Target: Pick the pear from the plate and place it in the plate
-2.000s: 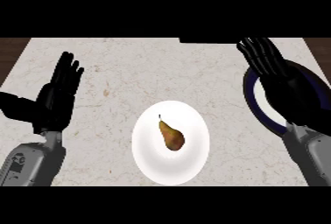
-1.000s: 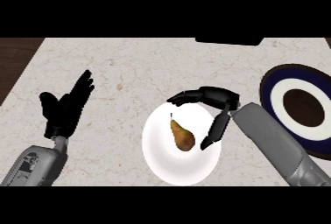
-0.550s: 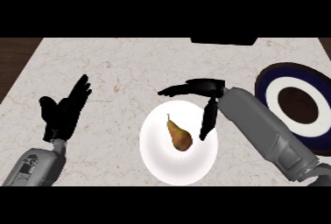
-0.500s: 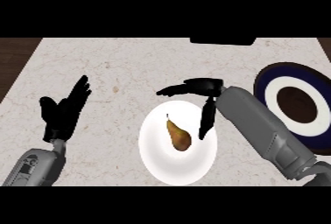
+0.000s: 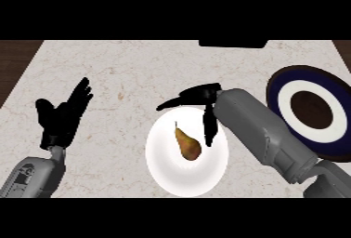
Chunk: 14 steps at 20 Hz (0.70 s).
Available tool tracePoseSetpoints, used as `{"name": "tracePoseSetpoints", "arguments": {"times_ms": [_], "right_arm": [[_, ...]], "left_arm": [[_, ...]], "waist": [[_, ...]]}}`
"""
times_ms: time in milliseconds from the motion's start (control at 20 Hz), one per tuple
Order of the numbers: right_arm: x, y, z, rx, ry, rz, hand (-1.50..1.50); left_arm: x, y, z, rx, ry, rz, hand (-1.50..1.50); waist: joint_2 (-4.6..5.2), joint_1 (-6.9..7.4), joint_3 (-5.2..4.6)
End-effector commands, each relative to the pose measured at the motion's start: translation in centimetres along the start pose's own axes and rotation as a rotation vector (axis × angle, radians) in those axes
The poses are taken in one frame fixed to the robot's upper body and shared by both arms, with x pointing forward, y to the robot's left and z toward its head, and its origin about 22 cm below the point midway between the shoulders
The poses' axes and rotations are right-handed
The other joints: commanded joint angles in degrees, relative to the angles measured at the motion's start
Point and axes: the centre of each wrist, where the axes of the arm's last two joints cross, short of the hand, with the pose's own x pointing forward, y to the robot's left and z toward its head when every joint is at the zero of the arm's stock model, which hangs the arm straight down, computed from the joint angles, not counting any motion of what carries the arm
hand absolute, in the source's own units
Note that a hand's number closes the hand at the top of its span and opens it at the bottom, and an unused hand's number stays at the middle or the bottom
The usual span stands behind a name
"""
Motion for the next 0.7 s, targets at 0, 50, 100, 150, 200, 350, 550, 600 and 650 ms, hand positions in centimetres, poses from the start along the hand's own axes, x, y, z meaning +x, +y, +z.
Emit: {"name": "tracePoseSetpoints", "arguments": {"times_ms": [0, 50, 100, 150, 200, 350, 550, 600, 650], "right_arm": [[-0.9, -0.2, 0.2, 0.108, -0.005, 0.045, -1.5], [0.1, -0.3, -1.0, 0.123, -0.022, 0.074, -1.5], [-0.6, 0.7, -1.3, 0.156, 0.009, 0.08, -1.5], [0.8, -0.2, -2.1, 0.17, 0.017, 0.087, -1.5], [-1.1, 1.7, -1.5, 0.191, 0.015, 0.106, -1.5], [0.3, 0.2, -2.3, 0.221, 0.044, 0.144, -1.5], [1.2, 1.2, -4.5, 0.27, 0.047, 0.15, -1.5], [0.2, 1.9, -4.2, 0.269, 0.053, 0.14, -1.5], [0.7, 1.6, -4.5, 0.273, 0.073, 0.161, -1.5]], "left_arm": [[-0.5, -0.1, 1.1, -0.013, 0.003, 0.01, 0.0], [1.3, -0.3, -0.8, -0.003, 0.006, -0.002, 0.0], [-0.2, 0.9, 0.1, -0.011, -0.001, 0.008, 0.0], [0.7, 0.7, 0.1, 0.002, 0.004, -0.001, 0.0], [-2.0, -0.2, 0.6, 0.004, 0.01, 0.002, 0.0], [-1.2, -1.0, 0.5, -0.011, 0.015, 0.012, 0.0], [0.5, 1.4, 0.3, 0.005, 0.001, 0.004, 0.0], [0.0, 1.0, 0.4, -0.003, 0.004, 0.013, 0.0], [-1.7, 0.6, 1.3, 0.013, -0.005, 0.002, 0.0]], "waist": [[0.03, 0.32, 0.0], [0.11, -0.27, 0.0], [0.09, 0.0, -0.03], [-0.15, -0.31, -0.02], [-0.1, -0.78, -0.04], [-0.05, -0.46, -0.04], [-0.28, -0.48, -0.03], [-0.24, -0.68, -0.03], [-0.36, -0.88, -0.05]]}}
